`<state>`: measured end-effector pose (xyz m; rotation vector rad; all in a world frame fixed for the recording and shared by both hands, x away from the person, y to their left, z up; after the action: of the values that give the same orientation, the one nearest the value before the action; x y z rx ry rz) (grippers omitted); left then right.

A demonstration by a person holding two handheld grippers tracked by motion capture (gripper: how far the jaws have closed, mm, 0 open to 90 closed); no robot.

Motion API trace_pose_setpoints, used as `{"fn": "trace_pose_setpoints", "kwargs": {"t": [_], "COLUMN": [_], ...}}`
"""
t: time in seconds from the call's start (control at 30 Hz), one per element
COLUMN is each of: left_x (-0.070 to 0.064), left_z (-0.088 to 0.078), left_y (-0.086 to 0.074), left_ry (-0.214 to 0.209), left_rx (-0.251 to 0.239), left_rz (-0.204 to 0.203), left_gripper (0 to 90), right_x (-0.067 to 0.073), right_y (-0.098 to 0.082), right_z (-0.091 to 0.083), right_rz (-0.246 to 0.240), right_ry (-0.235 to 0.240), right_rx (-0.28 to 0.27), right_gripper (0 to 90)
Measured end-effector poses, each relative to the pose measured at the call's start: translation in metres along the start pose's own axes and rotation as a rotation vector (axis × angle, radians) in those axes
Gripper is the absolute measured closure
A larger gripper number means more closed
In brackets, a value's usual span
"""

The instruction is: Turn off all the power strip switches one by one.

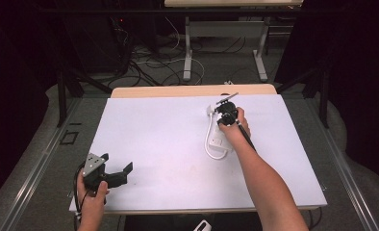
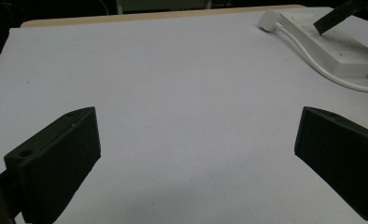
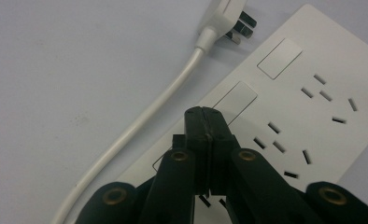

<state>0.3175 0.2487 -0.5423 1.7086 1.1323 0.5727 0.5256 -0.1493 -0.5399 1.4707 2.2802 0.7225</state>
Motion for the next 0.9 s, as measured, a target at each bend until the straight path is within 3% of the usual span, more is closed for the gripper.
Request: {"fn": "trace_pose_setpoints", "kwargs": {"t": [0.43, 0.73, 0.9], "left_x": [0.0005, 0.0005, 0.0015], "left_z": [0.0002, -0.0005, -0.0011], "left_y": [0.0000, 0.0002, 0.0000], "left_ry": [-0.001, 0.000, 0.002], "left_rx": [-0.001, -0.004, -0.003], "left_rz": [-0.001, -0.001, -0.001], "left_gripper": [0.5, 0.5, 0.5], "right_x": [-0.0002, 0.0001, -0.0007], "right_y": [0.0001, -0.0015, -0.0012], "right_z": [0.0025, 0.0045, 0.0048], "right_rz": [0.009, 0.022, 0.005], "right_ry": [0.016, -0.004, -0.003], "right_rx": [-0.013, -0.003, -0.007], "right_gripper": [90.0, 90.0, 90.0]}}
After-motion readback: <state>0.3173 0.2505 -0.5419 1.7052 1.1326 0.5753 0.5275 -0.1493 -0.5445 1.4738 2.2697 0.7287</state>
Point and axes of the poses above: each handheld gripper's, and its own axes: z roughly forward along the jaws, y roughly out of its top, x roughly to its left, the point moved 3 cm from there along z, roughly forward along the jaws, and after that the axes turned 3 degrees about -y, right-handed, at the moved point
